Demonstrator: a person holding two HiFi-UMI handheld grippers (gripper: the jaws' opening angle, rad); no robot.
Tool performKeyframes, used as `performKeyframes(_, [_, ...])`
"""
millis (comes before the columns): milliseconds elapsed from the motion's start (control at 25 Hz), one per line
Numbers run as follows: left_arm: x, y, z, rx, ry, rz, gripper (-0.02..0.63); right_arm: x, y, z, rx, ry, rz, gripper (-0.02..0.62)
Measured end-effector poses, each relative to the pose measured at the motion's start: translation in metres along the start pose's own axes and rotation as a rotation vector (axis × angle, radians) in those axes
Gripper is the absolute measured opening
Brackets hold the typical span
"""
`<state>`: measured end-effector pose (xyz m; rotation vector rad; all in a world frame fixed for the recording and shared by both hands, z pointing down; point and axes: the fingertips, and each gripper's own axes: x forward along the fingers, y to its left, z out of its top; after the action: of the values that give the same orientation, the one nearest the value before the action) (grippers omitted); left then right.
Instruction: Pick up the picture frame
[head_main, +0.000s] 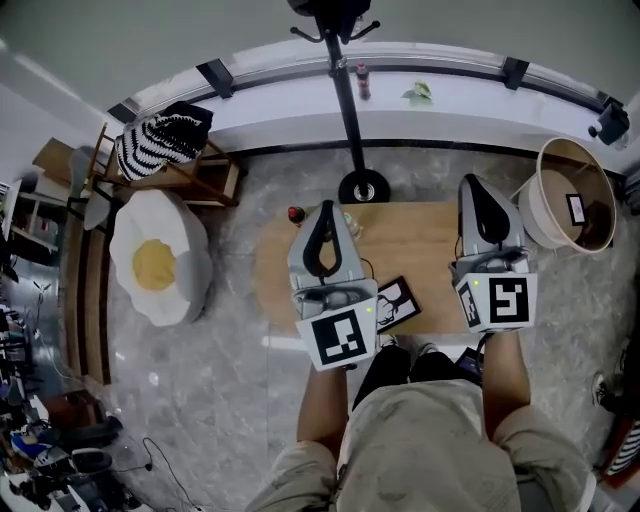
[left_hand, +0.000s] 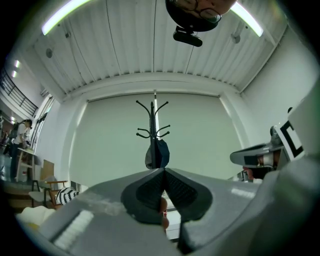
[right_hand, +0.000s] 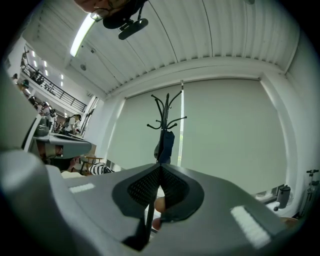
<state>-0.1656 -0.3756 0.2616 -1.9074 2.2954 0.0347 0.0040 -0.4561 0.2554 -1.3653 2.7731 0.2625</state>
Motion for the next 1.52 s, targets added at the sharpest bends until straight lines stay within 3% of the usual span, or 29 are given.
performKeyframes(760, [-0.004, 0.017, -0.082, 0.02, 0.175, 0.178, 0.005, 0.043, 0.012, -0.084, 0.102, 0.112, 0.174, 0.002])
performKeyframes(1120, [-0.019, 0.019, -0.156, -0.033, 0.292, 0.202, 0.005, 0.038, 0.035, -0.158, 0.141, 0.217, 0.216, 0.002])
performKeyframes(1520, [-0.044, 0.014, -0.264, -0.097, 0.463, 0.195, 0.005, 0.026, 0.064, -0.261, 0.157, 0.395, 0.262, 0.002])
